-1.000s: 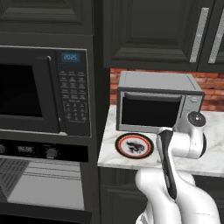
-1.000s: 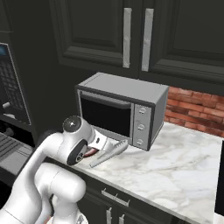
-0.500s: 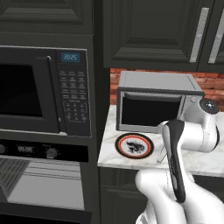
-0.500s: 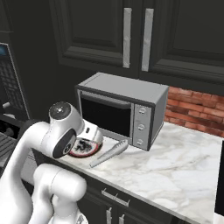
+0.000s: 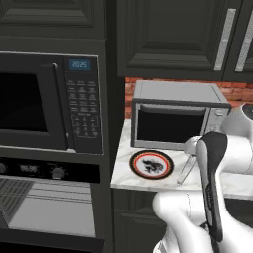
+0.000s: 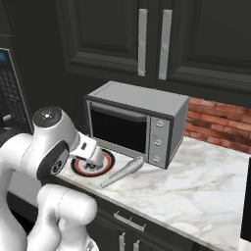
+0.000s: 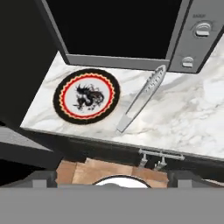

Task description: Pick up the tongs from the counter and place them near the plate next to the oven.

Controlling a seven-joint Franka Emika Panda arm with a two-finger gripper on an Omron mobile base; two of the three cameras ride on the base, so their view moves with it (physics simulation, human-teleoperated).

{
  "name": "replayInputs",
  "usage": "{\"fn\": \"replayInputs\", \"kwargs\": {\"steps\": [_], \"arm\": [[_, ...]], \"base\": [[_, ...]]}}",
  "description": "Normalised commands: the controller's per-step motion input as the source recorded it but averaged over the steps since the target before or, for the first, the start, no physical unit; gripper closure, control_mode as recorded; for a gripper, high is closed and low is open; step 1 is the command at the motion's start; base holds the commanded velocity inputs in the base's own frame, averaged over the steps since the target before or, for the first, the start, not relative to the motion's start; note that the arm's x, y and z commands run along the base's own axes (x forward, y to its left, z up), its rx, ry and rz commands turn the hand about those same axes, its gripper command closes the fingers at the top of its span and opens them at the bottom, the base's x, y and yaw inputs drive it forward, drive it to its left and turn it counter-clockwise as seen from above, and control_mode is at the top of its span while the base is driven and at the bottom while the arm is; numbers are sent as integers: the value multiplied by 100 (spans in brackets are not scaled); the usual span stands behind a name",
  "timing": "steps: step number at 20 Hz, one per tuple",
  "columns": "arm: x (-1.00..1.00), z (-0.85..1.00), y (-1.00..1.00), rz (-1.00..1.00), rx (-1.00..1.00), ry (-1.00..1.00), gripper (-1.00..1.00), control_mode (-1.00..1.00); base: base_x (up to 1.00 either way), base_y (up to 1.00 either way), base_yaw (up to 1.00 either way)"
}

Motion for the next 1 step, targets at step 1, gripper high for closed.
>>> {"fn": "replayInputs", "kwargs": {"steps": [1], "arm": [[-92,-20,15,-4,-5,-27,-100,-100]], "base": [[0,0,0]]}}
